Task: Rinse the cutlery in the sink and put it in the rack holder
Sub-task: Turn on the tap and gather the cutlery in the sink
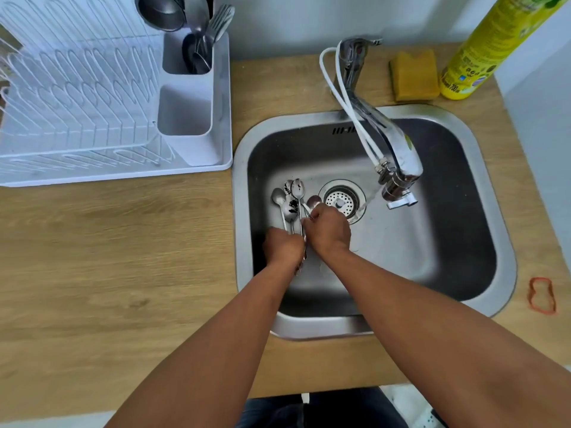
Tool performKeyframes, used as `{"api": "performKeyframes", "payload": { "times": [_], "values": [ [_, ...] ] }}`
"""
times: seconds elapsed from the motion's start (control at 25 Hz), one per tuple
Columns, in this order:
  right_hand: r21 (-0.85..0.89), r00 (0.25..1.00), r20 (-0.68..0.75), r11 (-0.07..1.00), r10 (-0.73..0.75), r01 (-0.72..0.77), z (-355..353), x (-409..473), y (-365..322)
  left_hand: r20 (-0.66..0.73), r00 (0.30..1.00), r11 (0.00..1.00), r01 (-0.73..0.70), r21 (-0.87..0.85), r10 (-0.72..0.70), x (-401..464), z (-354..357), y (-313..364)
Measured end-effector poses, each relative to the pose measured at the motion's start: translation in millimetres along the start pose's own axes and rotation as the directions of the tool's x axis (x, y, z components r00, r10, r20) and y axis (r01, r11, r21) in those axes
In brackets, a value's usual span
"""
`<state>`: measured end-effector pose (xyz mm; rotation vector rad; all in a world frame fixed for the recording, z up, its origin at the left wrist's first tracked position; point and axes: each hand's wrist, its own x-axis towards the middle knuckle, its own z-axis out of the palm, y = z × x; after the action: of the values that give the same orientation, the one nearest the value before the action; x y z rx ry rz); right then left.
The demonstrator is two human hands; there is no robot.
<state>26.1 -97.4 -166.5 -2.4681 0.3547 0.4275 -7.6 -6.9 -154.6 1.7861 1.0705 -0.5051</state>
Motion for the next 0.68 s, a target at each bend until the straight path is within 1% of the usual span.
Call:
{"api": "performKeyframes", "payload": {
  "times": [0.08,0.2,0.28,0.4,0.52,0.68],
  "values": [
    [-0.032,1.0,-0.011,0.999,-0.019,0.018,5,1,1,-0.019,0.997,0.992,-0.067,0.105,0.069,0,-2,-1],
    [-0.063,0.999,0.004,0.997,-0.043,0.043,8,-1,4,-0.075,0.987,0.977,-0.131,0.17,0.145,-3,-3,1],
    [-0.085,0.998,-0.026,0.994,-0.066,0.063,7,-3,10,-0.108,0.981,0.967,-0.133,0.217,0.159,-1,0,3],
    [-0.133,0.996,-0.062,0.989,-0.069,0.06,0,-3,20,-0.122,0.982,0.949,-0.101,0.298,0.143,2,5,3],
    [-0.084,0.999,-0.02,0.996,-0.036,0.034,-7,5,25,-0.103,0.986,0.934,-0.09,0.345,0.133,8,6,6],
    [-0.028,0.989,0.125,0.996,0.085,-0.082,-22,18,26,-0.075,0.993,0.927,-0.061,0.369,0.095,10,8,6]
  ]
}}
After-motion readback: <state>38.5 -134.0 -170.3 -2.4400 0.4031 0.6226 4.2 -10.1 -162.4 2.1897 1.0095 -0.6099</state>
